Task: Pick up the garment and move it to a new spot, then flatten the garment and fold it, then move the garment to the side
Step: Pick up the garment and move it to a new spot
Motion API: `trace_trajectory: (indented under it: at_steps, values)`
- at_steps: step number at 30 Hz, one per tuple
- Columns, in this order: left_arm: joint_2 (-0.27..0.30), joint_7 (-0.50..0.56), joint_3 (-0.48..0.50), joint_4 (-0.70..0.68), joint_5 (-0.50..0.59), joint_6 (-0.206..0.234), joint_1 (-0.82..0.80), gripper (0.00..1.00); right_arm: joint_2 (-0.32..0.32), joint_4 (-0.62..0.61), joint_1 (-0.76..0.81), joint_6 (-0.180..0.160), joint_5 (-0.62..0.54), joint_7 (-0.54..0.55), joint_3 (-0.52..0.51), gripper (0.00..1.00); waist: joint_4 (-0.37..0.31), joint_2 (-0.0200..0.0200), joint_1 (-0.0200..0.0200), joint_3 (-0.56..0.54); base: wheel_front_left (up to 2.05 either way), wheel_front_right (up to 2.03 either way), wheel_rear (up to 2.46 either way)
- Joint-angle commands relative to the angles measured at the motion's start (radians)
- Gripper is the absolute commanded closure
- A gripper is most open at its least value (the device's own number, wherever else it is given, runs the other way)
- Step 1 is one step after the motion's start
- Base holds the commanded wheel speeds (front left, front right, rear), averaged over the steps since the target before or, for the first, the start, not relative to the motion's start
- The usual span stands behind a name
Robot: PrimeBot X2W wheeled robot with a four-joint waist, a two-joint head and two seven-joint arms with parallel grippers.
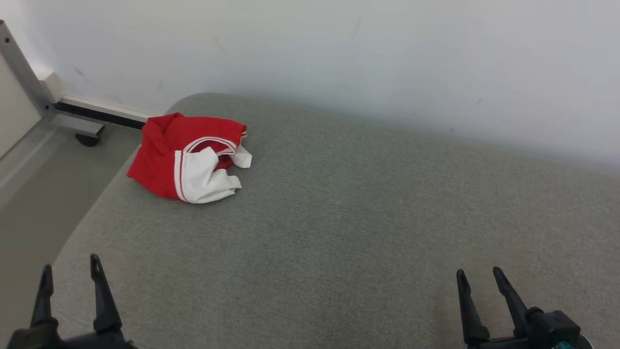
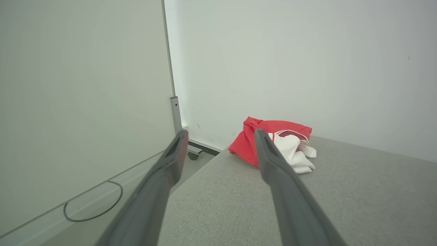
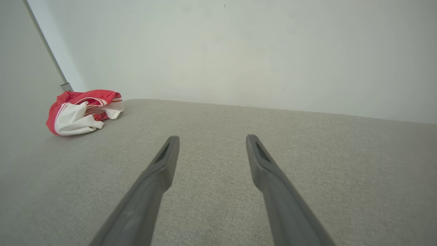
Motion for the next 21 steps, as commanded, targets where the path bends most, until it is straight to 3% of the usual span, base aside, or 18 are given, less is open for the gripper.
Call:
trace_trajectory:
  at_steps: [1, 8, 14, 21]
  values:
    - [0.001, -0.006, 0.003, 0.004, -0.017, -0.004, -0.027, 0.0, -0.006, -0.007, -0.011, -0.003, -0.001, 0.001, 0.001, 0.0, -0.062, -0.0002, 0.0, 0.054, 0.0, 0.0, 0.0]
    - [0.031, -0.025, 0.048, 0.1, -0.062, -0.012, -0.237, 0.0, -0.046, -0.037, -0.087, -0.003, 0.018, 0.003, 0.022, 0.0, -0.209, -0.0002, 0.0, 0.168, 0.0, 0.0, 0.0]
    - [0.093, -0.023, 0.092, 0.176, -0.08, -0.009, -0.403, 0.0, -0.064, -0.06, -0.144, -0.003, 0.033, -0.01, 0.019, 0.0, -0.328, -0.0002, 0.0, 0.271, 0.0, 0.0, 0.0]
    - [0.175, 0.037, 0.111, 0.28, -0.089, -0.013, -0.573, 0.0, -0.069, -0.087, -0.174, -0.003, 0.05, -0.029, 0.002, 0.0, -0.413, -0.0002, 0.0, 0.364, 0.0, 0.0, 0.0]
